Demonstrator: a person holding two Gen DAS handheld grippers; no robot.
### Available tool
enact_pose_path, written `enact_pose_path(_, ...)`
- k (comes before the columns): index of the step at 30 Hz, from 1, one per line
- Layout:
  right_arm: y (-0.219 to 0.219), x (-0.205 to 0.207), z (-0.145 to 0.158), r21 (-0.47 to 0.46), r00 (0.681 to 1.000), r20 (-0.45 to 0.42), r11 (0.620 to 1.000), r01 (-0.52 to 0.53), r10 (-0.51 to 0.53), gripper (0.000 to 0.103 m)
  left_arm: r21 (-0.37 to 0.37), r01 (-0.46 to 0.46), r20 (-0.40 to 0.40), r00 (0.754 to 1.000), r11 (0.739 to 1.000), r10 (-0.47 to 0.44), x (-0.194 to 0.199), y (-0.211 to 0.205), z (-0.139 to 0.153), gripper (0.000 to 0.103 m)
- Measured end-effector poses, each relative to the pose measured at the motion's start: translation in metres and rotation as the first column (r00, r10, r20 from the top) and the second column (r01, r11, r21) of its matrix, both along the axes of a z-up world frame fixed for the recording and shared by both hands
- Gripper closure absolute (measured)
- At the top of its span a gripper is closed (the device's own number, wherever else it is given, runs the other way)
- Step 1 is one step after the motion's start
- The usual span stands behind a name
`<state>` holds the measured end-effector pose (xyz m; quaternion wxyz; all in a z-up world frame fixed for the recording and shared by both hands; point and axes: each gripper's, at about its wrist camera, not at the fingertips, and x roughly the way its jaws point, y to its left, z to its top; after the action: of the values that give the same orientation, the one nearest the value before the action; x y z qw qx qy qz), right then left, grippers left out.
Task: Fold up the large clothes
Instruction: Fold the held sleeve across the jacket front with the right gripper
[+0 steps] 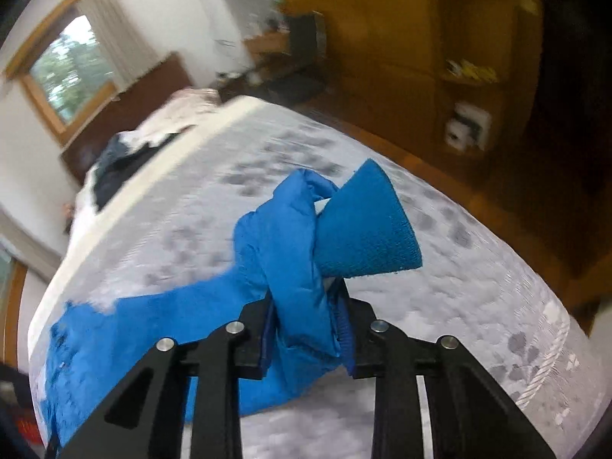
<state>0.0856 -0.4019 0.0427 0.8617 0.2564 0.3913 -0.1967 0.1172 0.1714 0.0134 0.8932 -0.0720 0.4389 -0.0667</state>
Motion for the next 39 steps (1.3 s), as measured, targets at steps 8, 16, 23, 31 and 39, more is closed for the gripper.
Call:
enact_pose_path(8,0.147,0.039,0.061,-0.026,0.934,0.141,0.944,-0.329,0.329,0.076,-0.011,-0.033,-0.004,0.999,0.999,0.033,-0.006,0.025,0.000,0.004)
enact_pose_path(16,0.290,0.069,0.067,-0.053,0.812,0.148,0.825,-0.563,0.564,0.076,-0.013,-0.053,0.007,0.999,0.999,0.053,-0.012,0.047,0.002,0.004)
enact_pose_path(23,0.384,0.085,0.033,-0.031,0.721,0.082,0.725,-0.688,0.688,0.076,-0.019,-0.085,0.006,0.996,0.996,0.085,-0.011,0.070,0.002,0.004)
enact_pose_path(31,0.451,0.100,-0.020,-0.005,0.647,-0.046,0.647,-0.762,0.761,0.075,-0.029,-0.118,-0.006,0.993,0.993,0.118,-0.008,0.094,-0.002,0.004)
enact_pose_path(39,0.463,0.089,-0.021,0.003,0.575,-0.057,0.576,-0.817,0.816,0.042,-0.035,-0.105,-0.037,0.994,0.994,0.104,-0.002,0.098,-0.007,0.004)
